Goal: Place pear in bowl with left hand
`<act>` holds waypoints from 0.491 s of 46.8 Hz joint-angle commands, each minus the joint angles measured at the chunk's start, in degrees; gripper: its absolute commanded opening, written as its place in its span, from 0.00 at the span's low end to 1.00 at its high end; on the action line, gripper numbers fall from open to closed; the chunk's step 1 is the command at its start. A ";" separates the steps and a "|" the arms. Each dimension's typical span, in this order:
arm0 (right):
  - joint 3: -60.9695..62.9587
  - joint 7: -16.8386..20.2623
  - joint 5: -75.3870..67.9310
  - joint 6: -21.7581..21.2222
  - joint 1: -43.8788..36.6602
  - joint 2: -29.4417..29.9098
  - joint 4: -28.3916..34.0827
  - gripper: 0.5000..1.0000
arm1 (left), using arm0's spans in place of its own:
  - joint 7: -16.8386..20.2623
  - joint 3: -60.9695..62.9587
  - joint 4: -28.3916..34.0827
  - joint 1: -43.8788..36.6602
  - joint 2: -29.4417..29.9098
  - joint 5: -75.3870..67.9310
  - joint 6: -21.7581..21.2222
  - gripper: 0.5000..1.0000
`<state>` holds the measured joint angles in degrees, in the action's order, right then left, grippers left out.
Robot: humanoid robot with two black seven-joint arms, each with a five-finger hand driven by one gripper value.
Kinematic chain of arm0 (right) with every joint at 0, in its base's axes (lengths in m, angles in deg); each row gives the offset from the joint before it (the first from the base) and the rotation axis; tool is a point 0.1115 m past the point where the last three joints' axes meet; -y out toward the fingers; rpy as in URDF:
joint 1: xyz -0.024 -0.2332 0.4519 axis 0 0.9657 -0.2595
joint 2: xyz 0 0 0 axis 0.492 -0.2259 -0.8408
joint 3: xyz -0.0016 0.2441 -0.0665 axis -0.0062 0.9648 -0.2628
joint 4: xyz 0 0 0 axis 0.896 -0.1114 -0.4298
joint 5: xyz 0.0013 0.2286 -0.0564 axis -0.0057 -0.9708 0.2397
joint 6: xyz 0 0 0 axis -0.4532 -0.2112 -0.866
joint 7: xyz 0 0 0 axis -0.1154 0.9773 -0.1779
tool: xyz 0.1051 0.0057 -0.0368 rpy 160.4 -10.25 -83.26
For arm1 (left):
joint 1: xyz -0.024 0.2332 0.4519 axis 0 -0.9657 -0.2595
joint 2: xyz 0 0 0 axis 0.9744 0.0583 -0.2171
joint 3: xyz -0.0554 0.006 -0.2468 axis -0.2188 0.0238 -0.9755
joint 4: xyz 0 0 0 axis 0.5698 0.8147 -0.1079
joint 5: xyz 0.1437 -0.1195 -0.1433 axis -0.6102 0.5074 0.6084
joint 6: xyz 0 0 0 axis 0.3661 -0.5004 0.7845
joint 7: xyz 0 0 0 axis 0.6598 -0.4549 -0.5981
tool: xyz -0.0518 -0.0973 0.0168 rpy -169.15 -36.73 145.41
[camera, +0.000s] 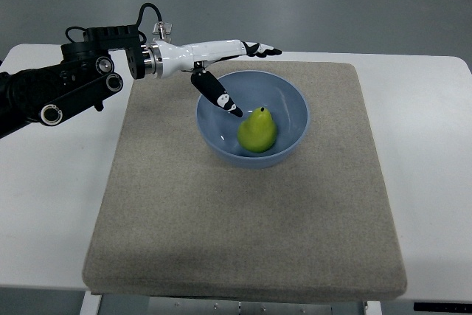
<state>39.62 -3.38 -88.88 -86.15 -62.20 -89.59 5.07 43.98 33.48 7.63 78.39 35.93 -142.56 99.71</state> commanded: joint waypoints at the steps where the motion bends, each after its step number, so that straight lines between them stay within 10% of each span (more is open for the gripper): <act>1: 0.00 0.00 0.00 0.00 0.00 0.00 -0.01 0.85 | 0.01 0.00 1.97 0.43 0.05 0.23 -2.28 0.98; 23: 0.00 0.00 0.00 0.00 0.00 0.00 -0.01 0.85 | 0.01 0.00 15.15 0.52 -0.04 8.75 -8.52 0.98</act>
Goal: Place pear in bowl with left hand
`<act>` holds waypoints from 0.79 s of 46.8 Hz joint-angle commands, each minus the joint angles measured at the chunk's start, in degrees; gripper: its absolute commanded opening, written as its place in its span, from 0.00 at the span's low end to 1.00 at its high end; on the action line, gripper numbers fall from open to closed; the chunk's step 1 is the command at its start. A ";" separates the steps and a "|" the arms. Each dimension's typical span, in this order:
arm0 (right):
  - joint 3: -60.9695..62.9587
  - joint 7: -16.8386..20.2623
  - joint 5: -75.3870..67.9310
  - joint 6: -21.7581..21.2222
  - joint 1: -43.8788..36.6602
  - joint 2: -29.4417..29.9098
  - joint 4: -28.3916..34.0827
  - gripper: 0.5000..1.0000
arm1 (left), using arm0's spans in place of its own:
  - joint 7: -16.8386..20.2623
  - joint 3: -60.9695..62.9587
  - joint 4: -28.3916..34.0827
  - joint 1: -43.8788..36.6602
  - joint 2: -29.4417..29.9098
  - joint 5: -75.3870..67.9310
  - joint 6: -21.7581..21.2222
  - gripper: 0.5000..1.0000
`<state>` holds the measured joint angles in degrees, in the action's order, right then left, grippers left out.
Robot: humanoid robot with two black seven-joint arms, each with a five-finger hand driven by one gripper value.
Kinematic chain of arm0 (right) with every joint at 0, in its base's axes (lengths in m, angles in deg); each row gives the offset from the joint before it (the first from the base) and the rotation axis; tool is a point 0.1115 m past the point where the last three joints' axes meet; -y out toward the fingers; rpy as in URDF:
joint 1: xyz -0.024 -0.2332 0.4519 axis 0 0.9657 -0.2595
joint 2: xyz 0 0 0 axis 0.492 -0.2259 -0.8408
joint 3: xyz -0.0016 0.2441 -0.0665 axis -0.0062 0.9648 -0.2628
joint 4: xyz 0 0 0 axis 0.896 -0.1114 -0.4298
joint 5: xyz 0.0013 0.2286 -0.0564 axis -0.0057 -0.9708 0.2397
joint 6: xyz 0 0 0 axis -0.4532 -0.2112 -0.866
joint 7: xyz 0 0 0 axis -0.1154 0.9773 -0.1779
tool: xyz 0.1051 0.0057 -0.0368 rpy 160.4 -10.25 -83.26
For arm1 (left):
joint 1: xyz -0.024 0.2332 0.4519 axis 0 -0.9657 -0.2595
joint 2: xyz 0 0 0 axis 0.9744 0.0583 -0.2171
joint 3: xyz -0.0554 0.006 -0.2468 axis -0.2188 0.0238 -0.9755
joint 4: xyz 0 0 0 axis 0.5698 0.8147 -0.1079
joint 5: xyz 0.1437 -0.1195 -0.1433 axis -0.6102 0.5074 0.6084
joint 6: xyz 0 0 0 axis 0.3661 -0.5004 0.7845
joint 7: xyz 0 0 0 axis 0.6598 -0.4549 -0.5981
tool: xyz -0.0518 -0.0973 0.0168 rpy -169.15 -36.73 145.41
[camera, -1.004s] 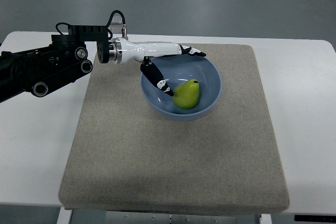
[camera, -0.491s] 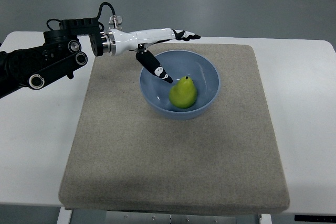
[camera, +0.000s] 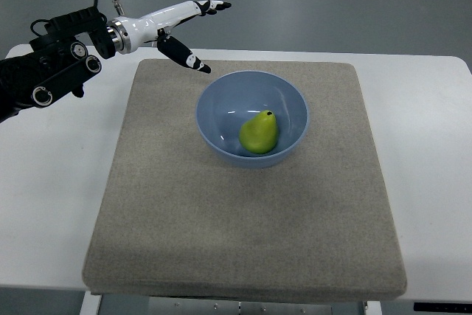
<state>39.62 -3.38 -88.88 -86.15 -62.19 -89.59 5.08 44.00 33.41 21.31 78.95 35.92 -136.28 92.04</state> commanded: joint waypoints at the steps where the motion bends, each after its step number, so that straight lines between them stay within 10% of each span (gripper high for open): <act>1: 0.00 0.00 0.00 0.00 0.00 0.00 -0.01 0.85 | -0.01 0.07 2.00 -0.13 -0.02 3.34 -1.12 0.98; 37: 0.00 0.00 0.00 0.00 0.00 0.00 -0.01 0.85 | -2.47 0.42 14.57 -5.49 -2.48 33.49 -4.29 0.98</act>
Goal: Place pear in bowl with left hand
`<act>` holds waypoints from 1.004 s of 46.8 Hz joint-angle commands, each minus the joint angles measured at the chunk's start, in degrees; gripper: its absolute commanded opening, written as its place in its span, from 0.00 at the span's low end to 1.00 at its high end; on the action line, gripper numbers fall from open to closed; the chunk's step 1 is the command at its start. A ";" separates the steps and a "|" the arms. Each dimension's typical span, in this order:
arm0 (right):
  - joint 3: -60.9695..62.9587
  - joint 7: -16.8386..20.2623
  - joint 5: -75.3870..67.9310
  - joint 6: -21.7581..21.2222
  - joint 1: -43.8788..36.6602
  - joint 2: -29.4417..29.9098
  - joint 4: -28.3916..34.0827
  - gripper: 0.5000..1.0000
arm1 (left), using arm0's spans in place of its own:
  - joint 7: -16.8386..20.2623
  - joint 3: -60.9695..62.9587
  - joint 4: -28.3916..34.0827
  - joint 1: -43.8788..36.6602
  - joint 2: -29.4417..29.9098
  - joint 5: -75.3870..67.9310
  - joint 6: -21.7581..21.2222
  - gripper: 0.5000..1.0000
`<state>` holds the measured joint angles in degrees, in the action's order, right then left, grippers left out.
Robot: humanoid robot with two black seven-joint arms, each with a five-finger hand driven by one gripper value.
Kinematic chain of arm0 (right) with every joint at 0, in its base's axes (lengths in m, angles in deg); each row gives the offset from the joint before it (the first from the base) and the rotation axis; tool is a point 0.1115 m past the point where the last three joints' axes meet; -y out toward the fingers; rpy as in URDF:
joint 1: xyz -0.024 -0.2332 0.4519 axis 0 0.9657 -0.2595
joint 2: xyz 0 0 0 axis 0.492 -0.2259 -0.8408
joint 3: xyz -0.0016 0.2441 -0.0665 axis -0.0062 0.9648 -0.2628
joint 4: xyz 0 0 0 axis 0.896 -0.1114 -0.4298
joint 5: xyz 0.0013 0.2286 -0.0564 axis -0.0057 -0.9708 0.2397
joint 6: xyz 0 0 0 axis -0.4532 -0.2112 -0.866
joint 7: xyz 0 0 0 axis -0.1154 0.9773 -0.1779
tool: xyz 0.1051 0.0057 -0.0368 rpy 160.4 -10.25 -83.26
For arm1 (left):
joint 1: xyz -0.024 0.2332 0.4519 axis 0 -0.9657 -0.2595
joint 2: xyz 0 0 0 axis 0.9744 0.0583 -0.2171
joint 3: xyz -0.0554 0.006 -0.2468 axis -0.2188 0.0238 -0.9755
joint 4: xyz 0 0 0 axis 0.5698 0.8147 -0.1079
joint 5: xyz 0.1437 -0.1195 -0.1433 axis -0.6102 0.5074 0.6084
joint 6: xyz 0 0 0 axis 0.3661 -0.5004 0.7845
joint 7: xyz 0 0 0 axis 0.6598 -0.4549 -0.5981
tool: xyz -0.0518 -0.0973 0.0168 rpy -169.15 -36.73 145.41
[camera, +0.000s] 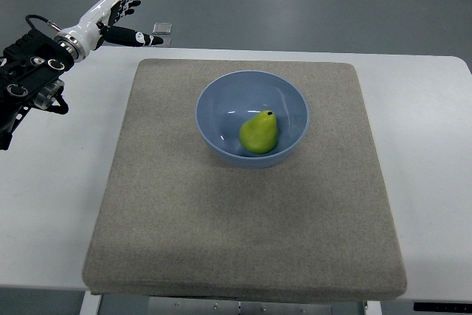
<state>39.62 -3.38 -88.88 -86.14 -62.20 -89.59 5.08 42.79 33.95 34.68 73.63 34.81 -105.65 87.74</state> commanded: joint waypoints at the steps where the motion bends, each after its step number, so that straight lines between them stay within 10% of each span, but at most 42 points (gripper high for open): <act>1: 0.00 0.00 0.00 0.00 0.00 0.00 -0.02 0.85 | -1.96 -0.30 1.81 -0.25 -1.81 3.73 0.01 0.98; 12: 0.00 0.00 0.00 0.00 0.00 0.00 -0.02 0.85 | -9.09 -0.30 4.98 -0.43 -4.54 19.64 0.01 0.98; 47: 0.00 0.00 0.00 0.00 0.00 0.00 0.07 0.85 | -6.72 -7.86 7.61 -3.68 -6.92 30.46 13.28 0.98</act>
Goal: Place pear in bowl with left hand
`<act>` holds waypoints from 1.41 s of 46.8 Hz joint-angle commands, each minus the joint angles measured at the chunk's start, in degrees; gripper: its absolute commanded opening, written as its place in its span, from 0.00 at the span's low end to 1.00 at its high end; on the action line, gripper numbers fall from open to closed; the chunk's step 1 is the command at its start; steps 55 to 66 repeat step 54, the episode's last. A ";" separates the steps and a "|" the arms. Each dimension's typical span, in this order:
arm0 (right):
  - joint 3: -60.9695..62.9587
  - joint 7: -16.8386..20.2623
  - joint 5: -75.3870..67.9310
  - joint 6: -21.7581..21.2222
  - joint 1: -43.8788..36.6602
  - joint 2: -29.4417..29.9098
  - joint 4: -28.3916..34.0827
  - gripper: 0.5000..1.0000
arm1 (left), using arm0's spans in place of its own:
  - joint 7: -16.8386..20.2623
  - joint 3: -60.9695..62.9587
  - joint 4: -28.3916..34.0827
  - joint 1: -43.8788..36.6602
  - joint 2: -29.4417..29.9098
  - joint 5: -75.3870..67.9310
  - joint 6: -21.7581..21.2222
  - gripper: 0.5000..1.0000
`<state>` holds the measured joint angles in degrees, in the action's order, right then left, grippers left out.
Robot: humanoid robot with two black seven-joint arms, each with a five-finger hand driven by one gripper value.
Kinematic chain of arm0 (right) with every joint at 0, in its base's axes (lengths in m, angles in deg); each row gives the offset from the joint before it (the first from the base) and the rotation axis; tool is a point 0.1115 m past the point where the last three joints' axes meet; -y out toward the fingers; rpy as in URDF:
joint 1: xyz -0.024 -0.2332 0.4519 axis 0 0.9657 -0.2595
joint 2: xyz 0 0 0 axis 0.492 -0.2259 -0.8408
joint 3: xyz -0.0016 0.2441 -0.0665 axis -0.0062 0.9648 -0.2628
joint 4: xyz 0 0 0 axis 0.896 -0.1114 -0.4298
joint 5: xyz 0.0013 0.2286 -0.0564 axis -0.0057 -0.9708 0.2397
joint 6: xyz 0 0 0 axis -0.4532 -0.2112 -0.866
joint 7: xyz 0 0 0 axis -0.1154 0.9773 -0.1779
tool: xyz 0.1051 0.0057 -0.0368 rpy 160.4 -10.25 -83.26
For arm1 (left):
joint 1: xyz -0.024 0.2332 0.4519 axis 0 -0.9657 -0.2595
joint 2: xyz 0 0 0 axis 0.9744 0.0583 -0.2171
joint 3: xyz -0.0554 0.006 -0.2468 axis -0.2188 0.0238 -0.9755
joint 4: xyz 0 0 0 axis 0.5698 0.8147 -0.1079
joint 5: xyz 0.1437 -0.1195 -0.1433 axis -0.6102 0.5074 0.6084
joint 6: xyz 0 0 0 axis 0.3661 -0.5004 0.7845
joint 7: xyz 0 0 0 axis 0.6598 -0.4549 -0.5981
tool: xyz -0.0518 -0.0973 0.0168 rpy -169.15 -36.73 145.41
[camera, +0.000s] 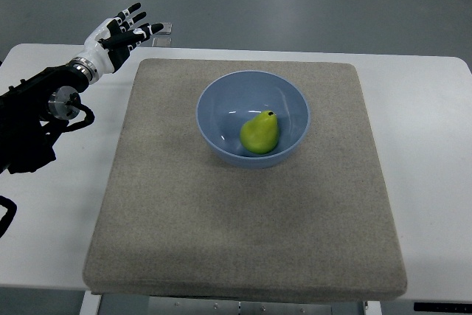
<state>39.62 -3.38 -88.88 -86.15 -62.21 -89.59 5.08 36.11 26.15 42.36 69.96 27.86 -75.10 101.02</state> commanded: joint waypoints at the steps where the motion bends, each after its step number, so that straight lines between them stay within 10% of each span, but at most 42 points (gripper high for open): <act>1: 0.00 0.00 0.00 0.00 0.01 0.00 -0.02 0.85 | 0.05 -0.05 -0.06 0.08 -0.05 -0.08 0.10 0.98; 66: -0.09 0.00 0.17 0.00 -0.17 0.00 0.07 0.85 | 0.05 -0.67 0.02 0.52 -0.23 0.01 -0.25 0.99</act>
